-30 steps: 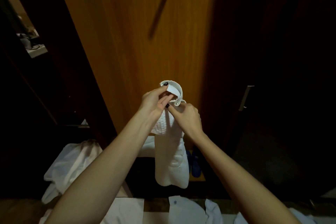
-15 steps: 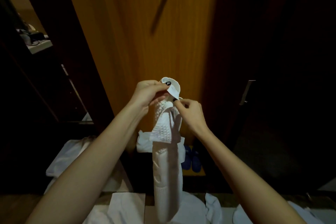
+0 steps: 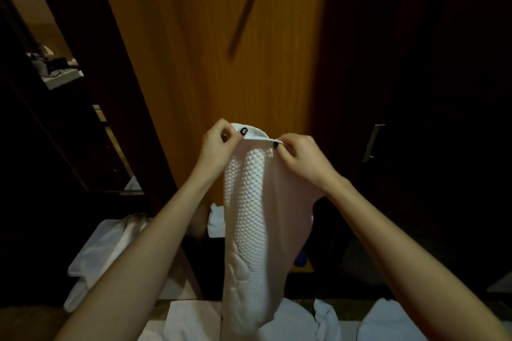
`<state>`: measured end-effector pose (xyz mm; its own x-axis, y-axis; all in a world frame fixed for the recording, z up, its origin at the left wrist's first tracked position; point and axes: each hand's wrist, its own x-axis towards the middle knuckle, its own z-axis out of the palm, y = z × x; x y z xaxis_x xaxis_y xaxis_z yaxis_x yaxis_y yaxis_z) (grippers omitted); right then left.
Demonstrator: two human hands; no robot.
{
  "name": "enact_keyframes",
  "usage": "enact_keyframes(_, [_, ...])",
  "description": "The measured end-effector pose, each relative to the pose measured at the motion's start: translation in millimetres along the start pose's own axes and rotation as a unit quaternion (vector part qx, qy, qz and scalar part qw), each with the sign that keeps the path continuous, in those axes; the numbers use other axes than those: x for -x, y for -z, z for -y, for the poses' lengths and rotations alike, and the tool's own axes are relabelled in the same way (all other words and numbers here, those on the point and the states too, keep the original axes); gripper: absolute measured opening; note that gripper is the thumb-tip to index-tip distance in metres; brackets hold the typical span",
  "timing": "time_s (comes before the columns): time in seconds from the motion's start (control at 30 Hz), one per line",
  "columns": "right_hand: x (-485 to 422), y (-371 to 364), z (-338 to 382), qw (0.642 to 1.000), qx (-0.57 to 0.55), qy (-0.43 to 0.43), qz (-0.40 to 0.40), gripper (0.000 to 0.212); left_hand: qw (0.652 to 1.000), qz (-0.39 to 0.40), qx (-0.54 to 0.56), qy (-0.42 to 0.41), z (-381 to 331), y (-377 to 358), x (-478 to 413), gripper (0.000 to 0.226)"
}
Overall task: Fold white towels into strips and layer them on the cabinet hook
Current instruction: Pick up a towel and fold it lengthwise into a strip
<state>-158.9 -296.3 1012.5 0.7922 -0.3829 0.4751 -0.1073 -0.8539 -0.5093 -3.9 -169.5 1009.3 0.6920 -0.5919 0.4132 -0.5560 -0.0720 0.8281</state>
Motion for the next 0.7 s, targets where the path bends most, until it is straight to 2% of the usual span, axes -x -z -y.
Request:
enact_keyframes(0.07, [0.4, 9.7, -0.9, 1.000, 0.001, 0.015, 0.009, 0.020, 0.998, 0.051, 0.001, -0.039, 1.9, 6.0, -2.7, 0.021])
enact_keyframes(0.13, [2.1, 15.5, -3.0, 1.000, -0.003, 0.009, 0.005, 0.022, 0.990, 0.109, -0.017, -0.088, 2.2, 9.6, -4.7, 0.033])
enact_keyframes(0.2, [4.8, 19.4, -5.4, 1.000, -0.008, -0.005, -0.007, 0.025, 0.978, 0.158, -0.039, -0.135, 0.1, 9.0, -5.8, 0.022])
enact_keyframes(0.33, [11.2, 27.5, -13.1, 1.000, -0.007, -0.029, -0.007, 0.029, 0.964, 0.218, -0.098, -0.121, -2.7, 4.3, -14.6, 0.012])
enact_keyframes(0.43, [16.3, 29.6, -17.9, 0.997, 0.010, -0.051, 0.048, 0.025, 0.962, 0.206, -0.127, -0.127, -5.8, -8.9, -16.9, 0.006])
enact_keyframes(0.53, [24.9, 25.2, -23.8, 0.991, 0.056, -0.058, 0.110, 0.018, 0.975, 0.173, -0.074, -0.118, -10.3, -17.8, -17.1, 0.006])
enact_keyframes(0.63, [40.1, 24.7, -36.9, 0.991, 0.059, -0.072, 0.098, 0.016, 0.971, 0.211, -0.052, -0.102, -13.0, -17.4, -19.4, 0.007])
enact_keyframes(0.7, [50.8, 25.3, -47.2, 0.992, 0.052, -0.082, 0.078, 0.016, 0.976, 0.208, 0.020, -0.057, -18.4, -9.2, -24.4, 0.013])
